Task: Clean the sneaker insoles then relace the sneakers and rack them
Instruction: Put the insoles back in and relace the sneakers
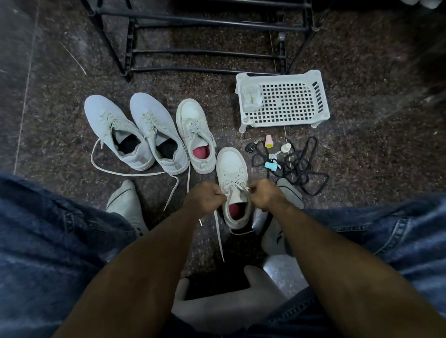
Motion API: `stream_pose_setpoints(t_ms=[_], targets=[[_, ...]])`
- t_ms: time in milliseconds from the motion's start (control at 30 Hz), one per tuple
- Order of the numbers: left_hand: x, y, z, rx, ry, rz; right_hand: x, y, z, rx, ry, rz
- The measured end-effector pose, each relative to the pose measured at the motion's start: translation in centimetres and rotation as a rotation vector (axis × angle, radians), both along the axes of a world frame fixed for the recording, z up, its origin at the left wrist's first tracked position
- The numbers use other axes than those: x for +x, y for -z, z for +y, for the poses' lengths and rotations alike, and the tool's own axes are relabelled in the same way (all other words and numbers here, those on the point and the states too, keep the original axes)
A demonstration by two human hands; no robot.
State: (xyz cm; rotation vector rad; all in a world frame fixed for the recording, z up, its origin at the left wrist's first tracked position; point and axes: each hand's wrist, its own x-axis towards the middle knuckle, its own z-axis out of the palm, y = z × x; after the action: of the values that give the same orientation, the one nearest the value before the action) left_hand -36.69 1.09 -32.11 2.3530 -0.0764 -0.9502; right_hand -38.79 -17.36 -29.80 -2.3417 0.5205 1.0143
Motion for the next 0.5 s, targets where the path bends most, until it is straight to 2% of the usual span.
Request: stream_pose_setpoints(t_ms=[100,233,367,500], targets=[[0.9,-0.5,0.3,-0.059,0.005,0.027,0.6,-0.1,-0.9,-0.003,-0.063,-0.009],[1.3,-1.4,1.1,-0.143,0.019,0.076,1.3,-0.8,-1.1,-0.020,-0.255,-0.008],[2.5,-2.9,2.7,0.031,0.104,0.061,2.7,-2.1,-2.6,-0.113,-0.460,0.036],[4.0,-4.3,3.7,0.262,0.123,0.132,4.0,-3.4,-4.3,-0.178,-0.511,0.060]])
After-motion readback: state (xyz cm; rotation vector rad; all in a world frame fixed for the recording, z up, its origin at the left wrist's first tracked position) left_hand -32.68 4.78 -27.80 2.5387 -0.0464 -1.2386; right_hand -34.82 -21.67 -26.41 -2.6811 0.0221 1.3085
